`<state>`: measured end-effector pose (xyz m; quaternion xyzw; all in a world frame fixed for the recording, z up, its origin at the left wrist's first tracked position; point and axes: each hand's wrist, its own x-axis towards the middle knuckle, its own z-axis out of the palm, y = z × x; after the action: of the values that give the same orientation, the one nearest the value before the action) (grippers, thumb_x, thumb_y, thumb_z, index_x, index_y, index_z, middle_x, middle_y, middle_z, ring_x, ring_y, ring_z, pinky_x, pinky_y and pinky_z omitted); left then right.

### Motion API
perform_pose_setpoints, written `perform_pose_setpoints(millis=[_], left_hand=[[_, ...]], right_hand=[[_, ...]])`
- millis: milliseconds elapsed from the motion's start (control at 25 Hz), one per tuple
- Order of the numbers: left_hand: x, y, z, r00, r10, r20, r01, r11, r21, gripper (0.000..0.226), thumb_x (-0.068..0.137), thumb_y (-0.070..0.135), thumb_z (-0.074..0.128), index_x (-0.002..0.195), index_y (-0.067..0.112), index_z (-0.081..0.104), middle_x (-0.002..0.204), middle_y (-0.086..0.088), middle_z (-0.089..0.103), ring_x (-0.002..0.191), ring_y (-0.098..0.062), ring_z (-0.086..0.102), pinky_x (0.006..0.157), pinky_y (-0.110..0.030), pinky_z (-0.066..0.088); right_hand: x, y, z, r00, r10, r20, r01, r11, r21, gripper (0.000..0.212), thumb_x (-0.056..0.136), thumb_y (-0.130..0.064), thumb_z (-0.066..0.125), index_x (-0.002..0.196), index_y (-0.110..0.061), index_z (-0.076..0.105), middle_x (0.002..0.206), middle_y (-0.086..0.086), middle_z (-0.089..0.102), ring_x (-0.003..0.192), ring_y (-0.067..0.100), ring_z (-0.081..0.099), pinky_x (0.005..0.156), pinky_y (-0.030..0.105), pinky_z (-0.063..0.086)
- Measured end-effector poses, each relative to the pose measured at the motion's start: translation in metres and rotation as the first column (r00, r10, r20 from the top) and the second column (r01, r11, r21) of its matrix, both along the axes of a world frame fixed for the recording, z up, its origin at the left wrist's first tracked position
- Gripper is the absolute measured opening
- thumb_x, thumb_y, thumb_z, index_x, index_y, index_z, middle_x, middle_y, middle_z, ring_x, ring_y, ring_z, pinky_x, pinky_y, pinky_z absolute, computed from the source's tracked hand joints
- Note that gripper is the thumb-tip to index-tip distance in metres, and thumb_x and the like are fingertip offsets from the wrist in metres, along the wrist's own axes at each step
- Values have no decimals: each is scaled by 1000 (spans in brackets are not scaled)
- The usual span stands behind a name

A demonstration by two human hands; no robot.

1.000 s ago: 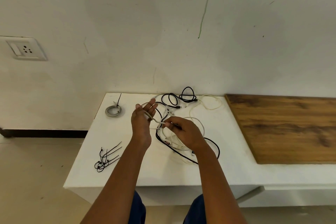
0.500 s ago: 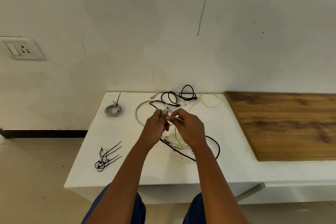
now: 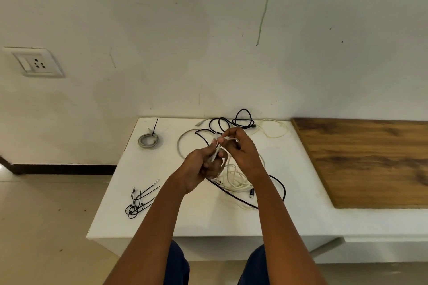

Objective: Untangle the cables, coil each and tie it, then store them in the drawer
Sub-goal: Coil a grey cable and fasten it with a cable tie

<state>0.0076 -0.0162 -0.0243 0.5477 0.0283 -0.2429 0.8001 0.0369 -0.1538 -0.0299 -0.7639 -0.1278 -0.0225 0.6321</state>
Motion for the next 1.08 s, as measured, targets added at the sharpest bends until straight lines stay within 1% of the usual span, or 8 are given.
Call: perform_pose_setpoints(millis=[120,240,400,560,640,840,960,1080], left_hand=[[1,5,3,998,-29,-54,10,948,-319,35,91,40,41,67,18,54,43,8,21,42,-10,10,48,-24,13],[4,9,5,998,21,-66,-55,823,-566,34,92,33,39,67,18,55,49,8,16,42,-9,12,43,-20,23],[6,12,9,986,153,-62,-149,664,-732,40,100,33,29,71,17,51,52,8,20,45,-7,15,45,-18,31],[10,23,14,935,351,-45,-235,520,-821,45,103,29,24,70,16,52,50,8,36,43,-6,27,50,-17,34],[12,29,16,896,440,-64,-291,472,-832,44,103,26,24,71,15,52,53,8,39,44,-6,35,52,-17,37],[12,28,13,835,540,-103,-396,461,-794,30,98,24,33,73,17,47,54,9,42,46,-5,38,53,-16,39],[14,30,11,768,625,-139,-488,431,-759,45,103,19,29,64,19,52,56,8,48,47,-6,43,56,-18,43],[17,35,10,680,713,-170,-601,410,-686,31,102,19,30,74,19,44,61,7,56,50,-6,51,63,-18,44]], right_hand=[[3,6,-1,999,-11,-51,12,1000,28,19,96,-21,50,80,-23,60,71,-8,58,62,0,50,62,13,40],[5,10,-6,997,5,-71,-4,1000,24,20,99,-18,44,88,-15,61,67,-4,50,60,6,43,58,16,36],[8,16,-15,999,9,-54,-13,998,-68,24,99,-16,43,80,-22,56,63,-9,46,59,7,39,59,19,33],[10,13,-26,998,17,-62,-31,972,-232,20,98,-26,48,81,-21,57,59,-23,56,59,-5,49,61,14,35],[11,8,-30,996,9,-85,-33,958,-283,20,96,-32,49,82,-22,59,67,-19,59,63,-2,50,66,20,38],[13,-1,-32,997,-12,-73,-18,921,-389,23,94,-37,51,86,-20,63,74,7,61,64,15,46,65,31,40],[12,0,-25,999,-18,-29,3,891,-454,21,94,-36,52,91,-19,65,83,-10,64,69,4,50,68,27,40],[9,0,-14,999,39,-32,-48,924,-378,16,90,-35,59,95,-23,68,89,-14,68,83,1,60,77,24,46]])
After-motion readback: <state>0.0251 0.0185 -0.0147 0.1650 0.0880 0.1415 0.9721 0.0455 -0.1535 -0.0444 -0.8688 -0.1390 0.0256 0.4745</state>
